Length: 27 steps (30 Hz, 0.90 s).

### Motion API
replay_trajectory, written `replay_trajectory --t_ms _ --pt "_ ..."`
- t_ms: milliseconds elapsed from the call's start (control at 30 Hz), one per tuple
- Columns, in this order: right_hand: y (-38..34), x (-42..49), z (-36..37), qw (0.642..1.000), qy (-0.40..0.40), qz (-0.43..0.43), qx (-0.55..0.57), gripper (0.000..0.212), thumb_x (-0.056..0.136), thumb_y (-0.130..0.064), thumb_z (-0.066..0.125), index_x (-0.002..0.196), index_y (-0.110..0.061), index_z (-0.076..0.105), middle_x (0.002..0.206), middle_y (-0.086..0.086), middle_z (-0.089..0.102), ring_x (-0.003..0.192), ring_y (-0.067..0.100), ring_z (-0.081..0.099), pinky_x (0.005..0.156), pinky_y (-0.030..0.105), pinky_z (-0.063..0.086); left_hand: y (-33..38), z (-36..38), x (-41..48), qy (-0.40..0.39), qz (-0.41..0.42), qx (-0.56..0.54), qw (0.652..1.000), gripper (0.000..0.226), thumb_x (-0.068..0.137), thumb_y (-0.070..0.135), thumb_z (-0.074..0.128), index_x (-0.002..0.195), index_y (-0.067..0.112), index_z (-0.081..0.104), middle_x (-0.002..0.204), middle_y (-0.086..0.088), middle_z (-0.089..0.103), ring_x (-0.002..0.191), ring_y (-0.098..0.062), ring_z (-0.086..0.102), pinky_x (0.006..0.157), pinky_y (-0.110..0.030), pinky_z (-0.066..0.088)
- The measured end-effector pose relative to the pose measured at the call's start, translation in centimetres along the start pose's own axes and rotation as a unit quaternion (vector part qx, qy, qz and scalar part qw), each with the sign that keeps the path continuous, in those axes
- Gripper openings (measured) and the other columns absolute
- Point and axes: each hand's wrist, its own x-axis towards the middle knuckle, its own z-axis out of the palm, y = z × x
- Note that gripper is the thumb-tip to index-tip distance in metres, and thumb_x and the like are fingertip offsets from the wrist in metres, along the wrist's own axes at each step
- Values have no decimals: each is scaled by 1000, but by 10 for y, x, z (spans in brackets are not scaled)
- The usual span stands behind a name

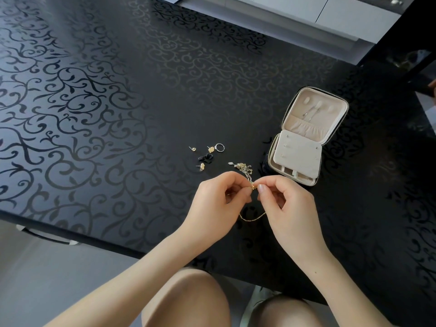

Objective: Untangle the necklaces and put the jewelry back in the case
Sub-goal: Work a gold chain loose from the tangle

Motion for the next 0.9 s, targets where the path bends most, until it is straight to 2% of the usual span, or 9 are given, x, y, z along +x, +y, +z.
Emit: replay_trajectory --t_ms 200,333,400,467,533,600,700,833,900 --pt "-5 1 -3 1000 -5 20 24 12 90 -12 57 90 -20 65 80 -16 63 81 2 59 67 9 45 1 -2 -2 -6 -7 -27 1000 10 86 11 63 80 20 62 65 8 62 57 -2 52 57 -9 39" --pt "-10 3 -10 995 -37 55 80 10 88 -15 60 86 -23 65 75 -11 66 76 1 61 66 9 45 1 -3 -3 -14 -20 -73 997 9 86 16 63 80 22 63 63 12 57 58 -6 50 58 -15 41" --pt "-12 5 -14 990 -58 71 104 13 89 -15 59 86 -26 65 79 -12 68 79 -1 62 68 8 46 1 -3 -3 -23 -22 -103 994 9 86 16 63 79 22 64 62 12 56 58 -6 50 59 -18 42" --pt "-14 7 -18 979 -71 104 161 15 89 -13 58 85 -25 66 80 -14 69 79 -2 64 70 10 48 0 -3 -2 -33 -26 -135 990 10 87 15 63 79 21 65 62 11 57 60 -7 52 60 -20 44" --pt "-16 9 -20 957 -84 148 236 14 89 -10 56 86 -18 68 67 -11 67 68 -1 63 68 12 49 -1 -2 -2 -35 -24 -151 988 9 87 14 63 80 19 65 62 10 58 60 -7 53 60 -21 45" --pt "-15 11 -21 934 -99 186 288 13 89 -8 55 86 -11 67 54 -10 59 57 0 55 64 17 47 -4 0 -2 -30 -20 -155 987 9 87 14 63 80 19 65 61 10 59 60 -6 53 60 -20 45" --pt "-11 14 -21 909 -104 230 332 13 88 -10 55 85 -9 68 52 -10 55 58 5 45 66 23 42 -6 3 -2 -19 -6 -155 988 11 86 14 64 79 22 65 61 10 59 59 -6 53 59 -19 45" --pt "-7 14 -19 923 -104 214 304 13 86 -12 58 84 -13 70 58 -9 60 62 2 52 68 23 45 -7 4 0 -9 17 -145 989 9 86 15 64 81 22 66 63 10 61 59 -7 56 59 -20 47" --pt "-6 13 -19 936 -101 190 280 12 87 -11 58 86 -14 70 61 -11 63 63 0 57 67 18 47 -8 5 1 -1 25 -133 991 9 86 18 65 81 26 65 65 11 61 60 -14 57 59 -26 49"
